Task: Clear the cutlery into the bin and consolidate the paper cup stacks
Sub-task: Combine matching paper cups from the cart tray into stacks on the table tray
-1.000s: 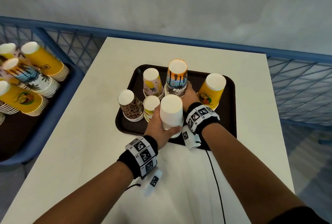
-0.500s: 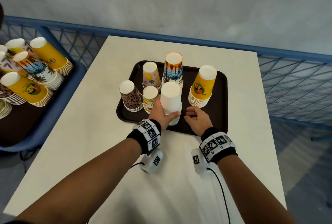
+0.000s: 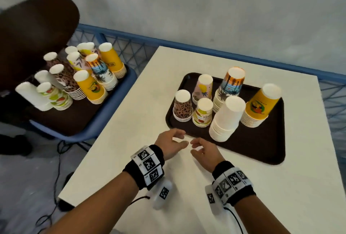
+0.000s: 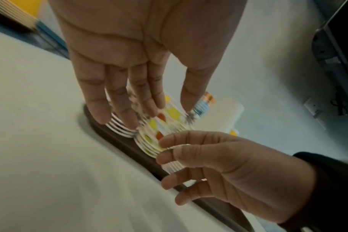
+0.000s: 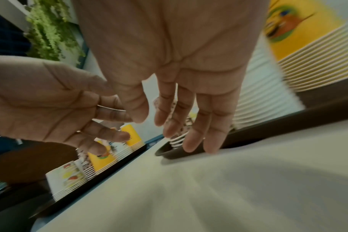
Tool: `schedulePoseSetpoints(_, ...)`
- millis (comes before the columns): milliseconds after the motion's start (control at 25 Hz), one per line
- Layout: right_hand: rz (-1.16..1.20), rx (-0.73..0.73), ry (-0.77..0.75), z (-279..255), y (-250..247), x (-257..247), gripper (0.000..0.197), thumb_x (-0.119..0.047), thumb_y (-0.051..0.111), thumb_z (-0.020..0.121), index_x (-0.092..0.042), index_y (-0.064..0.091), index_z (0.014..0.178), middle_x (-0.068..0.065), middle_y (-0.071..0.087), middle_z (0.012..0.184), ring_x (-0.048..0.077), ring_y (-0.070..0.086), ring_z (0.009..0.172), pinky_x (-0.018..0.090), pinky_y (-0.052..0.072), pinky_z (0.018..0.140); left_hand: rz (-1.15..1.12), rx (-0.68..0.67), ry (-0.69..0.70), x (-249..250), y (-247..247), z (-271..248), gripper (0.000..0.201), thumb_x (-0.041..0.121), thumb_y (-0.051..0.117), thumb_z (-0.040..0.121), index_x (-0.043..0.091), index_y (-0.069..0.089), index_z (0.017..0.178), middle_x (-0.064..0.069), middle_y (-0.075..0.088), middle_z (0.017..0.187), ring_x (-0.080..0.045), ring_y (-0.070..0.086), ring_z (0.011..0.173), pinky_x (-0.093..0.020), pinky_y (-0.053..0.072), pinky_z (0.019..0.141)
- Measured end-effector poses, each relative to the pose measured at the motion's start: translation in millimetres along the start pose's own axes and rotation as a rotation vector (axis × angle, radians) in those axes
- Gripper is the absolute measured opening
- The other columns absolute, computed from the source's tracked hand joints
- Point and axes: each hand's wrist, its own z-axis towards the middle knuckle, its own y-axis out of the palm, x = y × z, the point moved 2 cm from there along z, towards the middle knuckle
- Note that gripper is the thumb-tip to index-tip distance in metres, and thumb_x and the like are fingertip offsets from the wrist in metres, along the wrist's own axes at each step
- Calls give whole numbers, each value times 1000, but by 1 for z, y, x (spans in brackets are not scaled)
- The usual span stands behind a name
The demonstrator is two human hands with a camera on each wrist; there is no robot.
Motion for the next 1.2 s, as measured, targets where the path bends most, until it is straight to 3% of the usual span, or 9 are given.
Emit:
schedulePoseSetpoints(80, -36, -35, -71, 22, 29, -31, 26, -10, 58, 86, -9, 58, 112, 0, 55, 97, 6, 50, 71, 2, 36, 60, -50, 109, -27, -26, -52, -3, 32, 17, 66, 81, 17, 59, 112, 0, 61, 105, -16, 59, 82, -7, 43, 61)
schedulePoseSetpoints(240, -59, -56, -158, 71, 94, -101, 27, -15, 58, 87, -12, 57, 114, -3, 54, 102, 15, 51, 87, 18, 38, 73, -69, 437, -45, -79, -168, 6, 44, 14, 68, 80, 13, 52, 120, -7, 55, 118, -23, 55, 98, -26, 43, 83)
schedulePoseSetpoints(400, 19, 33, -231, 123, 150, -166, 31, -12, 62, 84, -11, 57, 114, 4, 58, 110, 15, 50, 90, 18, 36, 79, -58, 744, -62, -112, -271, 24, 58, 15, 71, 76, 5, 46, 127, -17, 47, 128, -31, 48, 118, -33, 39, 99)
schedulePoseSetpoints(480, 63, 77, -271, 151, 175, -195, 35, -10, 65, 81, -8, 56, 115, 10, 58, 116, 19, 53, 93, 19, 37, 78, -22, 874, -101, -126, -316, 31, 65, 17, 72, 75, 3, 41, 130, -20, 41, 134, -32, 38, 127, -33, 29, 105)
schedulePoseSetpoints(600, 121, 116, -286, 182, 201, -224, 47, -11, 67, 80, -7, 50, 123, 12, 53, 125, 20, 52, 106, 29, 43, 87, 4, 995, -116, -141, -363, 40, 74, 15, 74, 72, 1, 34, 134, -21, 33, 140, -34, 32, 131, -36, 26, 108)
schedulePoseSetpoints(800, 282, 164, -260, 218, 222, -259, 62, -9, 69, 78, -10, 39, 132, 7, 45, 136, 14, 43, 116, 42, 42, 102, 194, 912, 0, -162, -409, 67, 72, 15, 72, 73, 5, 36, 135, -17, 36, 143, -32, 34, 134, -39, 25, 111)
schedulePoseSetpoints(920, 271, 188, -260, 234, 229, -269, 68, -10, 73, 74, -11, 39, 133, 7, 45, 138, 11, 40, 120, 30, 35, 106, 338, 816, -85, -167, -417, 79, 70, 23, 68, 77, 11, 34, 137, -11, 26, 150, -35, 33, 133, -42, 26, 110)
schedulePoseSetpoints(1000, 196, 198, -266, 242, 234, -274, 72, -13, 76, 70, -10, 40, 133, 9, 46, 137, 16, 41, 124, 22, 28, 103, 385, 742, -149, -171, -419, 84, 70, 26, 66, 79, 15, 31, 139, -6, 18, 153, -39, 37, 128, -45, 33, 106)
schedulePoseSetpoints(1200, 109, 165, -197, 263, 253, -271, 86, -24, 82, 60, -17, 38, 134, 7, 51, 133, 26, 42, 127, 40, 36, 108, 429, 612, -246, -173, -429, 91, 73, 27, 60, 83, 19, 21, 144, -3, 10, 156, -30, 37, 134, -44, 38, 104)
